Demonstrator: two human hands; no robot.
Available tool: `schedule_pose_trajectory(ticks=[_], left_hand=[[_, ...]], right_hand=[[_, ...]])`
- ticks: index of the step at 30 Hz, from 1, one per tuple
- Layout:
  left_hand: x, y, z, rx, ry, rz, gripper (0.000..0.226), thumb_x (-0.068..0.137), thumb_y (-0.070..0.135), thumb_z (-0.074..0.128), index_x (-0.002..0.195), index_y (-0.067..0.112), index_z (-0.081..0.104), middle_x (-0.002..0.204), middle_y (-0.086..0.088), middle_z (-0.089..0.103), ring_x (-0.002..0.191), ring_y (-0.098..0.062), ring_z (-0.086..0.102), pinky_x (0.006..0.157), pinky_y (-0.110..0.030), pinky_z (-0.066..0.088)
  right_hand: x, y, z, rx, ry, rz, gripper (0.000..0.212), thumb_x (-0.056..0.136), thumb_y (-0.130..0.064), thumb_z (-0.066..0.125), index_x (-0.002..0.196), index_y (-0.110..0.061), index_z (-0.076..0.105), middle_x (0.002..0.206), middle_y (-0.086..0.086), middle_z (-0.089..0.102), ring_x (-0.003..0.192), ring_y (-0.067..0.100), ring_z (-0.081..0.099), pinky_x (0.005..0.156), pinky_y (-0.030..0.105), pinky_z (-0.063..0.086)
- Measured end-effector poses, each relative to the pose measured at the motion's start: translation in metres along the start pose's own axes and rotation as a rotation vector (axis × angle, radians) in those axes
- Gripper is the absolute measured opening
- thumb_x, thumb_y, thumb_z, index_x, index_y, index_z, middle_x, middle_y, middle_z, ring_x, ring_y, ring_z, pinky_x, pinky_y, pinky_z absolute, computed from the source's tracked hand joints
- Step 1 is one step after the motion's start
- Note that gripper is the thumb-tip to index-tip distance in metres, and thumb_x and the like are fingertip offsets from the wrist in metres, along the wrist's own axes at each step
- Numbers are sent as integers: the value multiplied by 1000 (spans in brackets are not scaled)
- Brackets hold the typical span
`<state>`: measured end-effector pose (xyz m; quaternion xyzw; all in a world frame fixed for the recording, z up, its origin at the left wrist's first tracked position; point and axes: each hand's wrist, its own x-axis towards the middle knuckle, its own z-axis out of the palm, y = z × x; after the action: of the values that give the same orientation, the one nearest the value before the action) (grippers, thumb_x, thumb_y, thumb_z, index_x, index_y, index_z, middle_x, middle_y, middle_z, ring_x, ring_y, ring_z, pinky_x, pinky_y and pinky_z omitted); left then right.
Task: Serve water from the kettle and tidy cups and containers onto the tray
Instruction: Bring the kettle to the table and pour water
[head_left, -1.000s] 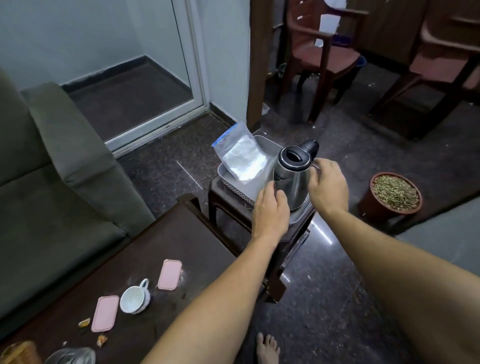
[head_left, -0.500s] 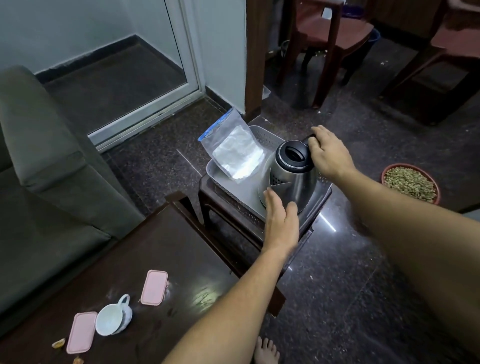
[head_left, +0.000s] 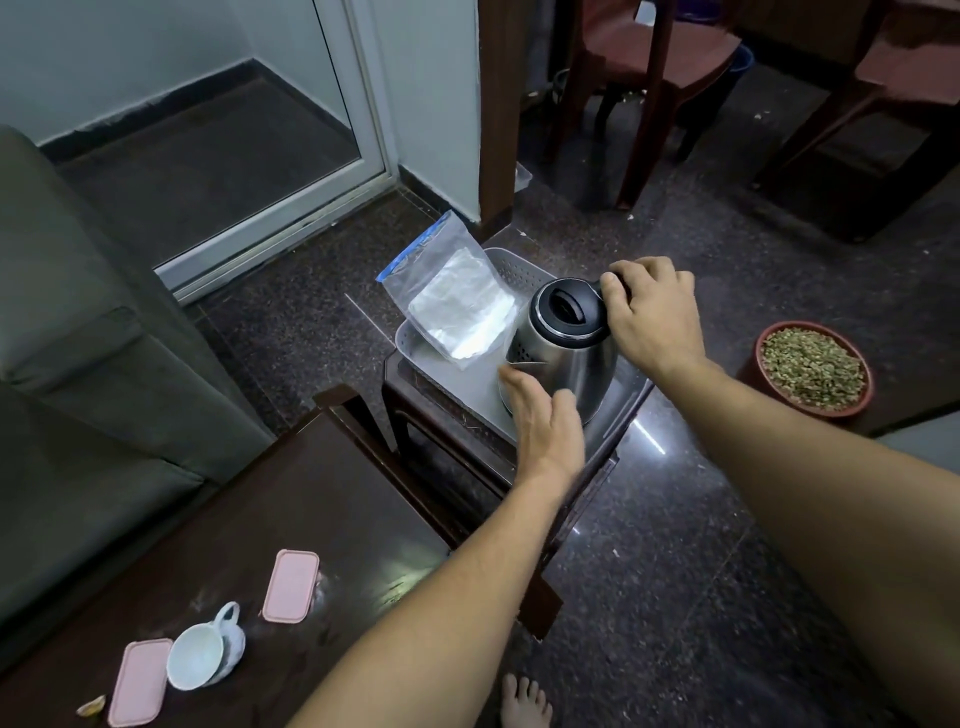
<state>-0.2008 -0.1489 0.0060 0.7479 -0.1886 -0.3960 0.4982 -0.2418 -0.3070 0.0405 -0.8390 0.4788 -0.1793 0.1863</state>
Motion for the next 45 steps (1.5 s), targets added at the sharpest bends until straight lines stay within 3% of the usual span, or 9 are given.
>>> schedule_pose_trajectory(ticks=[10, 15, 18, 20, 25, 31, 35, 39, 45], left_hand=[[51, 21, -43, 91, -20, -117, 87, 87, 31, 35, 162, 35, -7, 168, -5, 29, 147, -34, 37, 121, -50, 30], [95, 2, -49, -83, -44, -172, 105, 53, 64, 31, 156, 44, 32, 137, -10, 65, 124, -30, 61, 114, -50, 43], [101, -7, -48, -124, -61, -183, 103, 55, 67, 29, 154, 40, 40, 138, -8, 65, 125, -27, 60, 115, -49, 42], [87, -2, -48, -119, -20, -151, 89, 66, 52, 34, 154, 40, 37, 143, -6, 62, 129, -29, 57, 115, -50, 40], [55, 12, -44, -77, 76, -41, 78, 72, 32, 32, 150, 26, 44, 146, -7, 57, 130, -29, 52, 109, -43, 41], [53, 14, -45, -23, 75, 21, 61, 73, 28, 32, 129, 31, 55, 123, -2, 66, 113, -28, 57, 84, -37, 42], [56, 11, -49, -18, 68, 29, 69, 77, 28, 33, 143, 37, 49, 138, 5, 61, 123, -23, 53, 100, -38, 42], [54, 10, -48, -35, 67, 36, 67, 76, 28, 34, 140, 44, 49, 136, 10, 60, 121, -20, 53, 91, -33, 39], [56, 15, -57, 14, 28, 24, 60, 83, 27, 35, 141, 38, 49, 136, 13, 58, 121, -19, 51, 101, -40, 41]], right_hand=[[-22, 15, -2, 17, 69, 26, 58, 88, -73, 51, 93, -21, 75, 98, -4, 52, 106, 23, 48, 94, 38, 41], [-32, 18, 1, 270, -23, 160, 62, 72, -82, 62, 77, -21, 61, 83, -6, 57, 84, 15, 57, 69, 32, 45], [-37, 23, -1, 570, -220, 253, 55, 65, -71, 80, 80, -20, 65, 77, -5, 65, 72, 8, 64, 51, 23, 53], [-34, 30, -3, 721, -342, 244, 42, 66, -55, 89, 80, -17, 74, 72, -1, 70, 69, 8, 69, 50, 22, 57], [-11, 40, -10, 538, -598, 188, 15, 73, -19, 88, 73, -9, 77, 73, 13, 77, 64, 12, 72, 56, 13, 52], [-15, 40, 8, 498, -466, 224, 25, 67, -6, 75, 50, -17, 61, 46, 1, 54, 41, 10, 49, 42, 17, 39], [-19, 36, 14, 555, -416, 242, 11, 56, -14, 67, 52, -17, 58, 45, -1, 48, 41, 10, 45, 40, 19, 36], [-25, 34, 18, 604, -347, 238, 15, 55, -13, 65, 45, -21, 58, 45, -5, 48, 41, 9, 44, 40, 20, 37], [-35, 29, 23, 674, -268, 243, 16, 55, -11, 66, 45, -22, 59, 47, -10, 48, 45, 6, 47, 41, 19, 41]])
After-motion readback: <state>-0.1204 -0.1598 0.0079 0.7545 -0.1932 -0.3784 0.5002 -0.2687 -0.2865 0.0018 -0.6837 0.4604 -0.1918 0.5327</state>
